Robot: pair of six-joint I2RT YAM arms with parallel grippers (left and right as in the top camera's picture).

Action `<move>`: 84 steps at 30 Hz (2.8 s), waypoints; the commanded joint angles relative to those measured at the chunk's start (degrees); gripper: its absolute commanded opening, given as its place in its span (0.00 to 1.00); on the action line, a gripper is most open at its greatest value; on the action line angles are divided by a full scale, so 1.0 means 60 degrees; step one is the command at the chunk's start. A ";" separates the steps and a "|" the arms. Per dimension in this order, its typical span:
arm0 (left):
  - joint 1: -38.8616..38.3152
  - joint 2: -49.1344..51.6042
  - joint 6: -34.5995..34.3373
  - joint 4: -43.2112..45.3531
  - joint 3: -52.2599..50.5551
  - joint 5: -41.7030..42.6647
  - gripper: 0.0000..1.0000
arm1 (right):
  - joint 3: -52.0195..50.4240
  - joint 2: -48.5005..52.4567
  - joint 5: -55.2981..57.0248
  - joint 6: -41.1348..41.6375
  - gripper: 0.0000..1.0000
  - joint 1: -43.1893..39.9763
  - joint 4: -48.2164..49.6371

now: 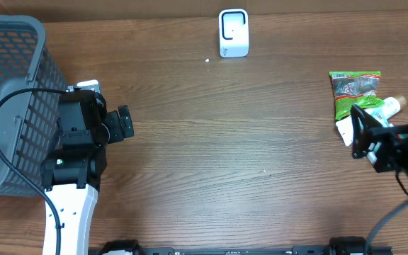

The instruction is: Scan the item barcode

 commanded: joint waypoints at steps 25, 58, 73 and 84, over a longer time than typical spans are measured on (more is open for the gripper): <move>0.0040 -0.0055 0.0138 0.0025 0.0029 -0.0080 1.00 | -1.3948 -0.7675 -0.0036 -0.0936 1.00 0.0233 1.1191; 0.0040 -0.0055 0.0138 0.0025 0.0029 -0.0080 1.00 | -1.4633 -0.8131 -0.0033 -0.0860 1.00 0.0229 1.0029; 0.0040 -0.0135 0.0244 0.0007 0.0029 -0.0237 1.00 | -1.4633 -0.8131 -0.0033 -0.0856 1.00 0.0229 1.0029; 0.0040 -0.4306 0.0299 0.3548 -0.3701 0.1519 1.00 | -1.4633 -0.8131 -0.0033 -0.0856 1.00 0.0229 1.0029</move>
